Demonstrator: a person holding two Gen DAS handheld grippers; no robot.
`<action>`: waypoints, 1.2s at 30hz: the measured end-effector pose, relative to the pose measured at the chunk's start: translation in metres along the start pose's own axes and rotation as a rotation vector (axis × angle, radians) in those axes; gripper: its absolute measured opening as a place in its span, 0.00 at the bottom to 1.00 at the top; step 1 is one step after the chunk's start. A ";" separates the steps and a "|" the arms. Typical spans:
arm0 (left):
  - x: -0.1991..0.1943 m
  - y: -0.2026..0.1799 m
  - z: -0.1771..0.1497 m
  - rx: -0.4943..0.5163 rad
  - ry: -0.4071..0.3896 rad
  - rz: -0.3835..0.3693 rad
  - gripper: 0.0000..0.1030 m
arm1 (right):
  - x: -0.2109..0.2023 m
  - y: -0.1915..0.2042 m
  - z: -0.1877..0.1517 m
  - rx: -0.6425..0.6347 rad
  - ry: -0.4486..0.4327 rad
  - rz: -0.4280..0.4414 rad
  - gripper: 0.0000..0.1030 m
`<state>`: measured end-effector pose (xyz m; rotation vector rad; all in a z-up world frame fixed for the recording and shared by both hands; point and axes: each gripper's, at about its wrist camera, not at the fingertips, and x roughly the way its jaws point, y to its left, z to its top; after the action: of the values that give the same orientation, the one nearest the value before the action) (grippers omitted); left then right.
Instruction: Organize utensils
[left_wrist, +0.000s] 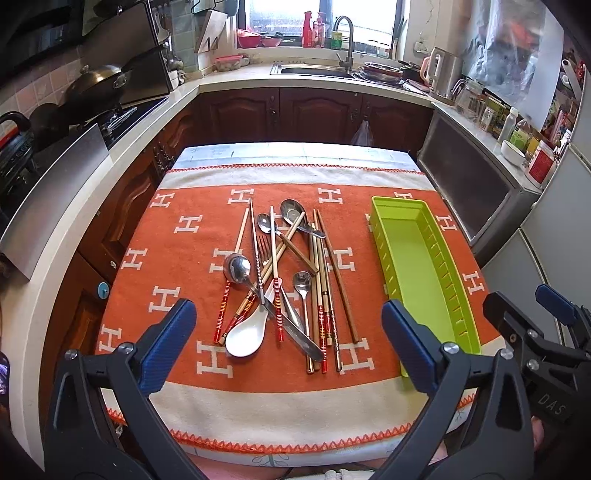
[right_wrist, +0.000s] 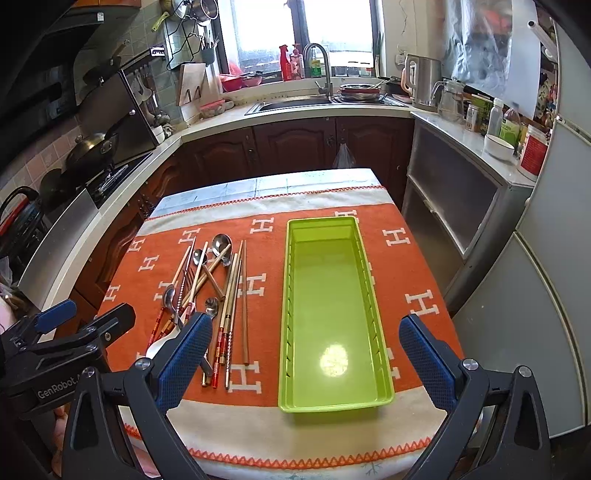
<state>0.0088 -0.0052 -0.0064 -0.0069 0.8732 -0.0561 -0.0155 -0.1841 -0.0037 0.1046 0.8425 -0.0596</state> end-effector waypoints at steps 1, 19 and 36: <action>0.000 0.000 -0.001 0.001 0.000 0.001 0.97 | 0.000 0.000 0.000 0.000 0.001 0.000 0.99; 0.000 -0.004 -0.002 0.018 0.015 -0.008 0.97 | 0.001 0.001 -0.002 -0.001 0.005 0.000 0.99; -0.003 0.002 -0.004 0.010 0.018 -0.012 0.97 | 0.002 0.005 -0.004 -0.006 0.008 -0.001 0.99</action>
<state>0.0036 -0.0028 -0.0070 -0.0024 0.8907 -0.0721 -0.0169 -0.1791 -0.0072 0.0987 0.8508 -0.0573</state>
